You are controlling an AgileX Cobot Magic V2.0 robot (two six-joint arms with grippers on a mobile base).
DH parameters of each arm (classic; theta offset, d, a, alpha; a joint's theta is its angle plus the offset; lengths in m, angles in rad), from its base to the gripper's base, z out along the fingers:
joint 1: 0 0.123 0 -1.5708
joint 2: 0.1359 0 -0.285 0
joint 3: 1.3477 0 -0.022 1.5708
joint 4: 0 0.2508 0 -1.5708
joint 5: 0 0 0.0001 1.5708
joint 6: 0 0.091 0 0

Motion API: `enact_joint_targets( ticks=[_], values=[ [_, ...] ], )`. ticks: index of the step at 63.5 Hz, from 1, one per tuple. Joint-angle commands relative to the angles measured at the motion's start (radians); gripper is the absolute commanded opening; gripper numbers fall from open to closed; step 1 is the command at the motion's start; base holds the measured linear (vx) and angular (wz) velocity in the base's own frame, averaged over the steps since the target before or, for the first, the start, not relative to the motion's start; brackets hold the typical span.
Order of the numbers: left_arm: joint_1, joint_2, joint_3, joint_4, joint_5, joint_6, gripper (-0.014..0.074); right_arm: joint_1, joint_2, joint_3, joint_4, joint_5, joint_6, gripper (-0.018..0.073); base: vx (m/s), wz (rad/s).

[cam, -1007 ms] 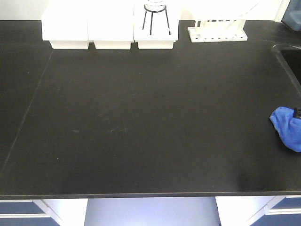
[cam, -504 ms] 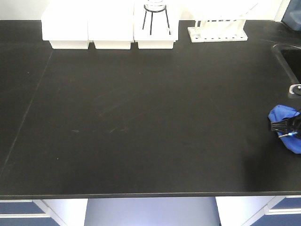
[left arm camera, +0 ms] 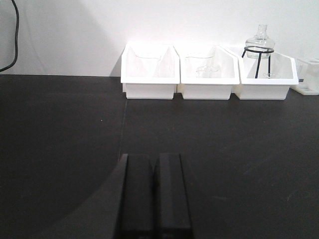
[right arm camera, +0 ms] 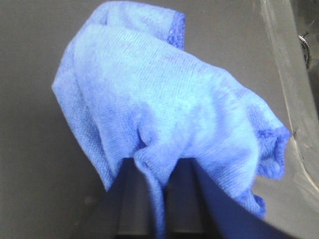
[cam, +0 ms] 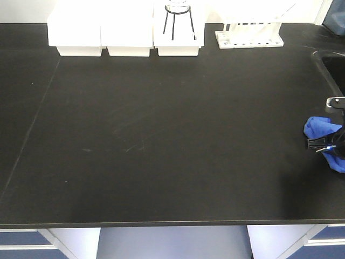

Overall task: Wipe right workspace with blue cloth
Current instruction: 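Lift the blue cloth off the bench with the right gripper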

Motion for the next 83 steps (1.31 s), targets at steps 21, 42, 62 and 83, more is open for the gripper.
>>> enact_joint_targets(
  ticks=[21,42,62,83],
  values=[
    [-0.005,-0.016,0.03,0.001,-0.084,-0.008,-0.0006,0.127,-0.472,-0.015,0.127,0.165,-0.045,-0.0004,0.0,0.0],
    [-0.005,-0.016,0.03,0.001,-0.084,-0.008,-0.0006,0.368,-0.793,-0.015,0.293,0.454,-0.023,-0.0003,0.0,0.0],
    [-0.005,-0.016,0.03,0.001,-0.084,-0.008,-0.0006,0.384,-1.0,0.011,0.323,0.65,-0.106,-0.0003,0.0,0.0],
    [-0.005,-0.016,0.03,0.001,-0.084,-0.008,-0.0006,0.383,-1.192,0.151,0.323,0.665,-0.118,-0.0001,0.0,0.0]
  ],
)
